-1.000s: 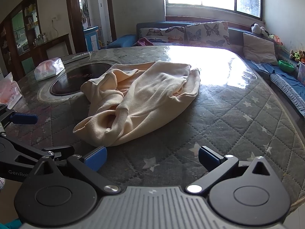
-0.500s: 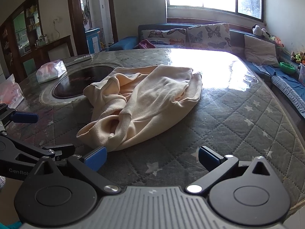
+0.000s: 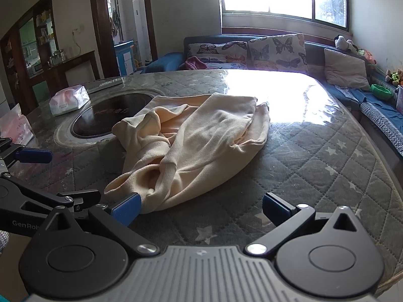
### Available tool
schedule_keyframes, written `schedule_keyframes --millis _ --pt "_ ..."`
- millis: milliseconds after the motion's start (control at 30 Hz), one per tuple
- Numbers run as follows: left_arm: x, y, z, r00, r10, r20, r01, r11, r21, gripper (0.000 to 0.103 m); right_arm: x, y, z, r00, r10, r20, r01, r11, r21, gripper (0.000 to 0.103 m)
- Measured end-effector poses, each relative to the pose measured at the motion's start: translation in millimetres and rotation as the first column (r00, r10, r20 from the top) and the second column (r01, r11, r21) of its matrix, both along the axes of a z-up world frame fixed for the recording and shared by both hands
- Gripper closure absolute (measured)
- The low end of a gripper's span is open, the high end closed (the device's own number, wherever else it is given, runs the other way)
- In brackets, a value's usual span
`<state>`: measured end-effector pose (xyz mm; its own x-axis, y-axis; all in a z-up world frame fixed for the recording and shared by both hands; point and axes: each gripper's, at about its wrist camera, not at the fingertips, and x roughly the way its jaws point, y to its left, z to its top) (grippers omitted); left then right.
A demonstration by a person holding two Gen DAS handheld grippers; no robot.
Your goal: Fold clothes
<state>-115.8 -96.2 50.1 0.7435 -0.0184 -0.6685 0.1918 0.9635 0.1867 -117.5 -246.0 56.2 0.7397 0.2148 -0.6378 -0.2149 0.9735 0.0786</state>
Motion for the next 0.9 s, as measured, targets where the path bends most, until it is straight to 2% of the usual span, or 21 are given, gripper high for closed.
schedule_keyframes --millis 633,900 --pt "36 10 4 1.0 0.011 -0.011 -0.011 1.0 -0.01 0.0 31 -2 12 0.999 0.007 0.035 -0.008 0.999 0.045 0.0" --pt "59 12 6 1.0 0.005 -0.018 -0.005 1.0 -0.018 0.0 51 -4 12 0.999 0.008 0.032 -0.009 0.999 0.033 0.0"
